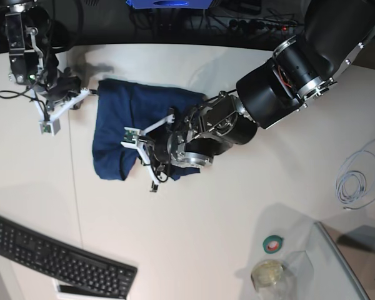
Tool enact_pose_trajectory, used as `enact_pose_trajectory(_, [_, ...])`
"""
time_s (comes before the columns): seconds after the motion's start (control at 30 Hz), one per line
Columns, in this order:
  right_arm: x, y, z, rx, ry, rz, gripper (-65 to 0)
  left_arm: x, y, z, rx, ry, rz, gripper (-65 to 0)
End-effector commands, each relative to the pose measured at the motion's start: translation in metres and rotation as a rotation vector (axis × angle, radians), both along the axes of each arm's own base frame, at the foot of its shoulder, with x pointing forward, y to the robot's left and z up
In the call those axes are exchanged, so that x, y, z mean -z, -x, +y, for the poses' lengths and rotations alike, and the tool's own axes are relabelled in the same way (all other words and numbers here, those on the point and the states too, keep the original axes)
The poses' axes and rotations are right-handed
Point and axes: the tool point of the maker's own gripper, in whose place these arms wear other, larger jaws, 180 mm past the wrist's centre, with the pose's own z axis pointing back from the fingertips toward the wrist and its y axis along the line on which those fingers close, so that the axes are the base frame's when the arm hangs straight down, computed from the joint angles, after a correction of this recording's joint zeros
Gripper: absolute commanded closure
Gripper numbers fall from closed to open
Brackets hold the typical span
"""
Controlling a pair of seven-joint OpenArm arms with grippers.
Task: Layout the t-shirt on the table in an organized manner, then fold the t-shirt properly
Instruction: 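Drag the folded blue shirt with the left gripper toward the right gripper, then release the shirt and lift the left gripper to its edge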
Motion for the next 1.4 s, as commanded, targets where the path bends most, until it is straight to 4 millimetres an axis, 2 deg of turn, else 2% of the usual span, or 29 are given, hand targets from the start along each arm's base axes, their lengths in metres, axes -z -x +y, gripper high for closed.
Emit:
enact_pose_trajectory(0.0, [-0.007, -0.009, -0.004, 0.007, 0.003, -0.039, 0.0, -0.015, -0.013, -0.009, 0.004, 0.034, -0.031, 0.0])
enact_pose_trajectory(0.43, [-0.007, -0.009, -0.003, 0.006, 0.003, -0.039, 0.0, -0.018, -0.015, -0.013, -0.002, 0.042, -0.033, -0.3])
enact_pose_trajectory(0.53, [-0.007, -0.009, -0.004, 0.007, 0.003, -0.037, 0.0, -0.023, -0.022, -0.013, 0.003, 0.041, -0.050, -15.8])
enact_pose_trajectory(0.63, [-0.007, -0.008, -0.004, 0.008, 0.003, -0.036, 0.0, -0.029, -0.028, -0.015, 0.006, 0.043, -0.067, -26.2])
enact_pose_trajectory(0.77, [-0.007, -0.008, -0.004, 0.008, 0.003, -0.036, 0.0, -0.057, -0.049, -0.021, -0.015, 0.015, -0.157, -31.9])
enact_pose_trajectory(0.87, [-0.008, -0.011, -0.004, 0.008, 0.003, -0.040, 0.0, -0.078, -0.053, -0.031, -0.005, 0.030, -0.207, -34.4])
enact_pose_trajectory(0.97, [-0.007, -0.010, -0.003, 0.005, 0.002, -0.040, 0.0, -0.079, -0.044, -0.031, 0.035, -0.032, -0.172, -41.1])
enact_pose_trajectory(1.03, [-0.008, -0.010, -0.003, 0.006, 0.003, -0.040, 0.0, -0.076, -0.036, -0.027, 0.064, -0.091, -0.144, -49.7])
enact_pose_trajectory(1.13, [-0.008, -0.011, -0.004, 0.008, 0.003, -0.040, 0.0, -0.078, -0.034, -0.024, 0.071, -0.134, -0.151, -62.2])
enact_pose_trajectory(1.17, [-0.008, -0.010, -0.004, 0.007, 0.003, -0.040, 0.0, -0.080, -0.034, -0.025, 0.070, -0.135, -0.160, -64.5])
enact_pose_trajectory(1.27, [-0.009, -0.010, -0.003, 0.006, 0.003, -0.043, 0.0, -0.093, -0.037, -0.028, 0.062, -0.133, -0.198, -65.0])
enact_pose_trajectory(1.37, [-0.013, -0.010, -0.001, 0.001, 0.002, -0.055, 0.0, -0.124, -0.046, -0.024, -0.008, -0.079, -0.254, -65.0])
